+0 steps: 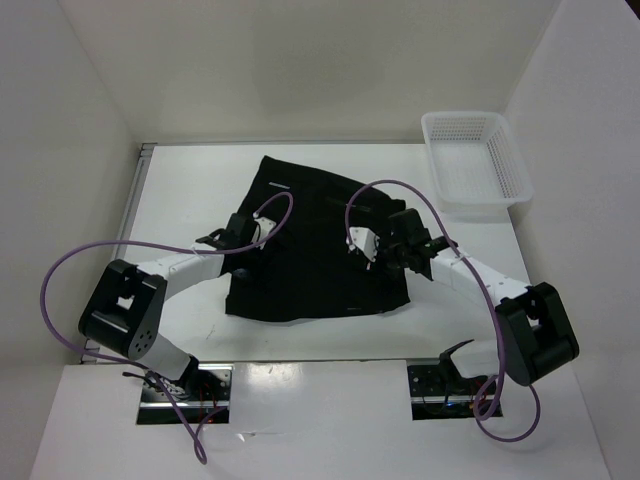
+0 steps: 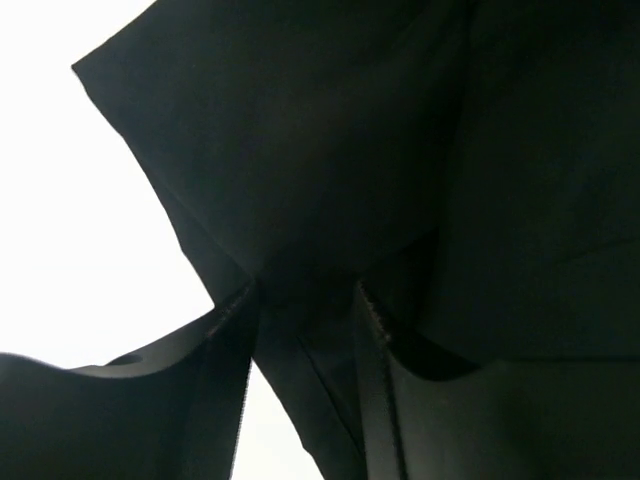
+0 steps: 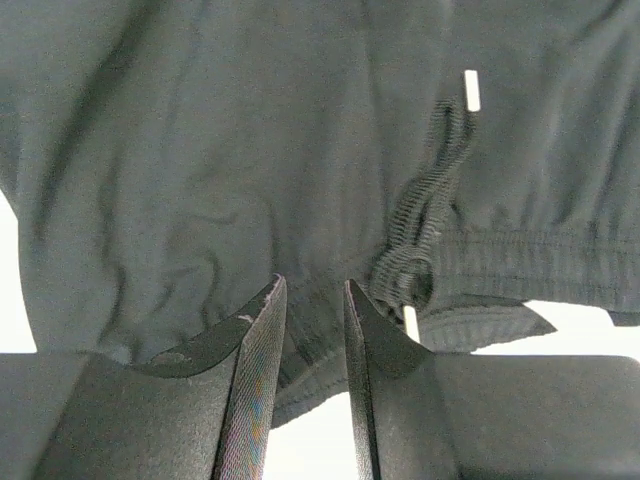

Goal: Fold and stack the shorts
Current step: Flatten the shorts out

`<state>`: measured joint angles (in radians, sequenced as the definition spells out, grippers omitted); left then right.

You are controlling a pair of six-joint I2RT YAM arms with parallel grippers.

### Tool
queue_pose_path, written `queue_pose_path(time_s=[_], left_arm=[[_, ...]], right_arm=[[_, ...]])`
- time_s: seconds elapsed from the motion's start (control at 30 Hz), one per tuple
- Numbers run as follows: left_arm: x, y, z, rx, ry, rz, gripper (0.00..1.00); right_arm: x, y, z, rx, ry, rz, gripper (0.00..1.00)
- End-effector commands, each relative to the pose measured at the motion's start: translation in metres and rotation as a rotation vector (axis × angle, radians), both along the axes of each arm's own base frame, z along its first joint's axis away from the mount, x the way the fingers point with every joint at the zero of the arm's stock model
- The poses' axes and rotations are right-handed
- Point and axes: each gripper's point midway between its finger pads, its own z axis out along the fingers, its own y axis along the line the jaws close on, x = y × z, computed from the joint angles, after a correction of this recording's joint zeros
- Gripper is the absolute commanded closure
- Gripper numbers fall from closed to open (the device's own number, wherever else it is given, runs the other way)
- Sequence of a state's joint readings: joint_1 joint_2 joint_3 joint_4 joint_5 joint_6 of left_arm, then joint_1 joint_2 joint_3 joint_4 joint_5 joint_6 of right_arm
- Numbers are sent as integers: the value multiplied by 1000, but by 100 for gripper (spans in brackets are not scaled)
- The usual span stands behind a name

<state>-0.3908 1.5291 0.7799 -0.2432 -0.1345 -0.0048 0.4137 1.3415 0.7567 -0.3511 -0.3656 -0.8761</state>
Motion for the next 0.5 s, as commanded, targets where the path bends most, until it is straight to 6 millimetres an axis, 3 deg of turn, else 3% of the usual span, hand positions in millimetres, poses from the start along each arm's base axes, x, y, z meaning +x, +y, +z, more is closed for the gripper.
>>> queue_pose_path(time_s=[0.0, 0.07, 0.17, 0.33, 0.47], left_arm=[[-7, 7, -13, 40, 24, 3, 54], [-2, 7, -11, 44, 1, 10, 65], [1, 8, -10, 47, -12, 15, 74], [7, 9, -6, 59, -39, 28, 75], [16, 8, 7, 53, -78, 36, 74]], right_arm=[[2, 9, -1, 12, -39, 30, 65], [2, 9, -1, 16, -33, 22, 63], [-1, 8, -4, 12, -25, 22, 62], [-8, 12, -6, 30, 7, 44, 62], [-32, 6, -30, -60, 28, 136, 62]])
